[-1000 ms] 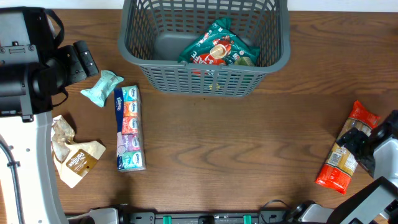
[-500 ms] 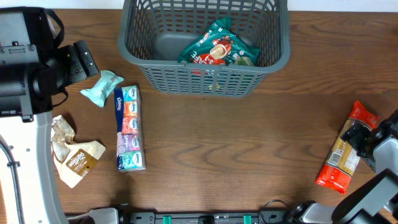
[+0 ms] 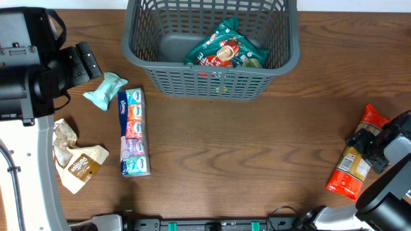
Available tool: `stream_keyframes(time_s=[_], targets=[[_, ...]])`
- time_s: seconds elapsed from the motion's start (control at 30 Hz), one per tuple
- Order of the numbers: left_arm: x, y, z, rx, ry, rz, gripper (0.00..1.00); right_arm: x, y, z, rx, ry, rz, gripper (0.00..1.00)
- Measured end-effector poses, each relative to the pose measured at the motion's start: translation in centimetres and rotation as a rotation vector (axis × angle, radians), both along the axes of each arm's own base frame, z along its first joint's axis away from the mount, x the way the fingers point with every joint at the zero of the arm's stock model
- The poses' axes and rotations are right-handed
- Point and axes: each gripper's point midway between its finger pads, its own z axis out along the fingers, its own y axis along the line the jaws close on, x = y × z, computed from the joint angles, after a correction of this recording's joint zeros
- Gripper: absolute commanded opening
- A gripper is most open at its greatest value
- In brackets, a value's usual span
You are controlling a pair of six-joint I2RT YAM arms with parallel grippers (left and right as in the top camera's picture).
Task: Pack container
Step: 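Reach the right gripper to the spaghetti pack and grasp it, then carry the spaghetti pack into the basket and open the right gripper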
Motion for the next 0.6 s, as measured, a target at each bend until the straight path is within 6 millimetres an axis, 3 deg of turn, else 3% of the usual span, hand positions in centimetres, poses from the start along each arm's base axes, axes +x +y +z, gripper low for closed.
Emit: stream_keyframes(time_s=[0.07,0.33,0.4,0.53,0.6], targets=[[0.0,0.0,0.0,0.000,0.000,0.000,0.99,0.0,0.0,0.0,0.000,-0.002,0.001,0.54],[0.0,0.0,0.0,0.000,0.000,0.000,0.99,0.8,0.0,0.4,0.010,-0.032,0.010,0.09],[0.0,0.0,0.0,0.000,0.000,0.000,0.98,1.4,0.1,0.8,0.021,-0.061,0.014,0.02],[0.0,0.0,0.0,0.000,0.000,0.000,0.99,2.8,1.1,1.3,0.065,-0.121,0.050,0.01],[0.0,0.0,0.0,0.000,0.000,0.000,0.98,4.0,2.6,1.5,0.105,-0.146,0.096,0.01]])
